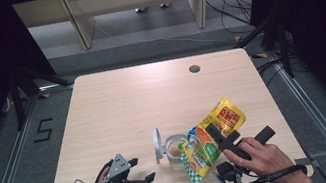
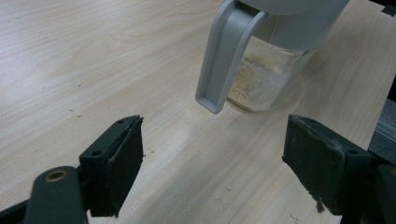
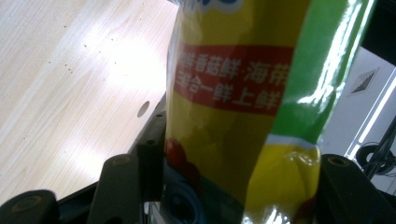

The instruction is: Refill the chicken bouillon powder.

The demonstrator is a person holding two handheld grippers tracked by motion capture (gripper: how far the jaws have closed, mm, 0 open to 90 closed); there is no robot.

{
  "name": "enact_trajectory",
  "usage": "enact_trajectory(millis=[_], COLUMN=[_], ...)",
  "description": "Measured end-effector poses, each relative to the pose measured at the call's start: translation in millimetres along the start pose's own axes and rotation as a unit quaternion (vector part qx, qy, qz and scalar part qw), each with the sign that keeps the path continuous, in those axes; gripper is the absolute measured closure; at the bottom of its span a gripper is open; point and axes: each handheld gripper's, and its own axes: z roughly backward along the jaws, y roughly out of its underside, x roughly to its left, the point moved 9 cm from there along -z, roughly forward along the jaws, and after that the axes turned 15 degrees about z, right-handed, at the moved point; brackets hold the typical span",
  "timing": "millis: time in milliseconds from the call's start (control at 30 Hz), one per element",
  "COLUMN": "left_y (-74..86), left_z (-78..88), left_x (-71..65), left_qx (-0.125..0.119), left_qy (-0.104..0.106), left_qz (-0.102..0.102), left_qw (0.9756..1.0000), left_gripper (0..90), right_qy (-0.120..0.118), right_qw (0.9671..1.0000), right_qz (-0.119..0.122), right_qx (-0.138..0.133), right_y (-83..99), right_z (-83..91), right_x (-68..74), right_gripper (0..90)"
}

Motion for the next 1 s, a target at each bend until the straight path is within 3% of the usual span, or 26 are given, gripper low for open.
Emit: enact_trajectory(millis=[933,1000], left_y=[-0.2,-0.2], left_z=[0.4,0.3], left_x=[-0.3,-0.2], left_qx=[-0.002,-0.002], left_qy=[-0.001,-0.001], left_qz=[0.004,0.004], left_qw=[1.0,1.0], left_gripper=[19.6,19.6], right_qy=[-0.001,-0.003], right_qw=[1.0,1.0], right_qz=[-0.001,-0.009], right_qx=[0.001,0.003], right_y=[2.7,3.0], right_z=[0.3,0.9], right_x=[0.3,2.1], right_gripper=[50.4,50.4])
